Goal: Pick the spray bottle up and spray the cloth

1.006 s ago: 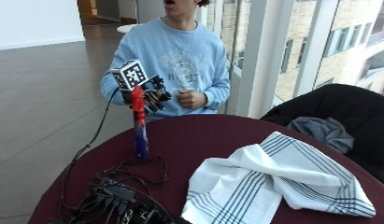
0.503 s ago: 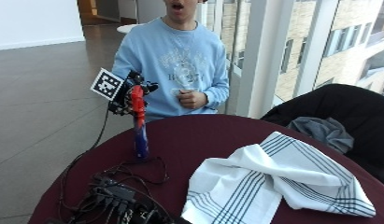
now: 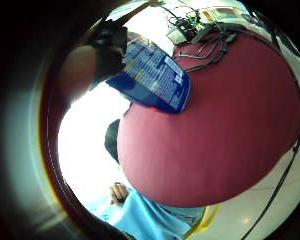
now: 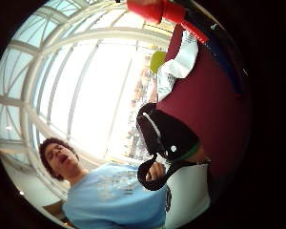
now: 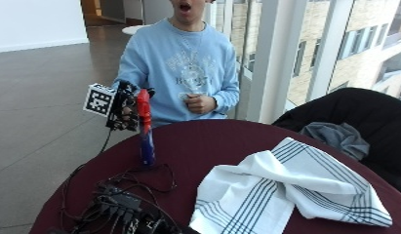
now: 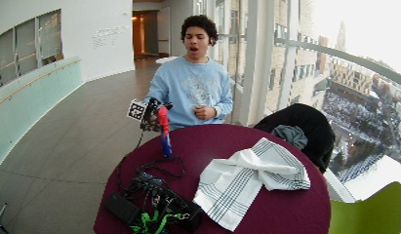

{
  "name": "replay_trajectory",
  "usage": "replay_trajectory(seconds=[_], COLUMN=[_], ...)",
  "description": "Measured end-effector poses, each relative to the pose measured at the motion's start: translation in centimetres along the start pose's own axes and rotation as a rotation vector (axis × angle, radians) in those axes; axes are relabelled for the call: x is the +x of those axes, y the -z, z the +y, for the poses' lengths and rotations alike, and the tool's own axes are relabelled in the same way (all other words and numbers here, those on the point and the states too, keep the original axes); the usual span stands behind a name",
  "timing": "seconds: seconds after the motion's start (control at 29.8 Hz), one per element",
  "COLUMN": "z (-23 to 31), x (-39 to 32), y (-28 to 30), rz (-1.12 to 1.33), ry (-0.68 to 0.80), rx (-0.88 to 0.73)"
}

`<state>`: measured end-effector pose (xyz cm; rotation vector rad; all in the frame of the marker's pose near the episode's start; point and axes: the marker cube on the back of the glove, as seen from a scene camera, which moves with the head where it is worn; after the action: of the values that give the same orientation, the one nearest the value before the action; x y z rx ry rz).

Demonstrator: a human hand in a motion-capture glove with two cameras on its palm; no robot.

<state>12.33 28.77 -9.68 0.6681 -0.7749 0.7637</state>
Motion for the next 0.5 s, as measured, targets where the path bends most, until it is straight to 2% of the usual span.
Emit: replay_trajectory(seconds=[0.23,0.5], z=[-3.0,-5.7], x=[1.6,3.2], y=[-1.2,-3.4], rz=[-0.045,-0.074], ry=[-0.088,-0.1], rx=[0.003,0.028])
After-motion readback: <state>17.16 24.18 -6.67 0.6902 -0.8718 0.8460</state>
